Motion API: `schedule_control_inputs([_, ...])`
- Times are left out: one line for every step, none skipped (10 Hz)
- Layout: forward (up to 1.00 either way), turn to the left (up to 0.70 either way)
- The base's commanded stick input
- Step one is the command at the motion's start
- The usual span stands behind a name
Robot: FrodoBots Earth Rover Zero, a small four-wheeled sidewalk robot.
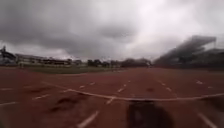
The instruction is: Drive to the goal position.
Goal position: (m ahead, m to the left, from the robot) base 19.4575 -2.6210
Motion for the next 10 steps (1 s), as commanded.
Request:
schedule_control_inputs([0.70,-0.34])
schedule_control_inputs([0.70,-0.35])
schedule_control_inputs([0.70,-0.35])
schedule_control_inputs([0.70,-0.29])
schedule_control_inputs([0.70,-0.24])
schedule_control_inputs([0.70,-0.18])
schedule_control_inputs([0.70,-0.06])
schedule_control_inputs([0.70,0.00])
schedule_control_inputs([0.70,0.00])
schedule_control_inputs([0.70,0.00])
